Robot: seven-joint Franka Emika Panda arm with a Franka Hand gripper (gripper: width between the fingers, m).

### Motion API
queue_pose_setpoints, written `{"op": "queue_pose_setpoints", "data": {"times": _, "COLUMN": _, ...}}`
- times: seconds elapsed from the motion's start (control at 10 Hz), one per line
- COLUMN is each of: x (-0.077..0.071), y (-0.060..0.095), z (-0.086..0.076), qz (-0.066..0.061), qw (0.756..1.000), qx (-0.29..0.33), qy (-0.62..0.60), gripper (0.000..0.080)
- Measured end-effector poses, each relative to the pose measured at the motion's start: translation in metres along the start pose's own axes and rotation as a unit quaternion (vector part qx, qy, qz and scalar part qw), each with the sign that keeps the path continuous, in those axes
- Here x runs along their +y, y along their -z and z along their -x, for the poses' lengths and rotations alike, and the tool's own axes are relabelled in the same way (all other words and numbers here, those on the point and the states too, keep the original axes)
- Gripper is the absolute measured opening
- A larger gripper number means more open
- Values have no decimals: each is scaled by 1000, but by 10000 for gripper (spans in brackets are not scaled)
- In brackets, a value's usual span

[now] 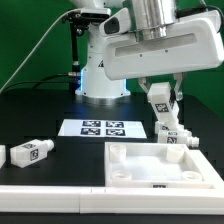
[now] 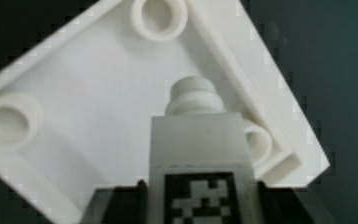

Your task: Assemble one leg

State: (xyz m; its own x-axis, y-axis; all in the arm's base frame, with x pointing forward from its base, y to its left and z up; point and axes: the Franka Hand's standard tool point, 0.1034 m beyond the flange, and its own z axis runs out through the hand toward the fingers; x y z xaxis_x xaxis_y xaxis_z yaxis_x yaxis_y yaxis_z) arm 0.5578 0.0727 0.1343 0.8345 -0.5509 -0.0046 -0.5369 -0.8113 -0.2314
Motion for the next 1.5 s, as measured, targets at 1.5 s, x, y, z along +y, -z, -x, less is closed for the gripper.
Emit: {"op": "queue_pose_setpoints", "data": {"times": 1.5, "x": -44, "y": -21, "z": -42, "qz": 8, "qw": 929, "qx": 210, "qy": 305, "gripper": 284}}
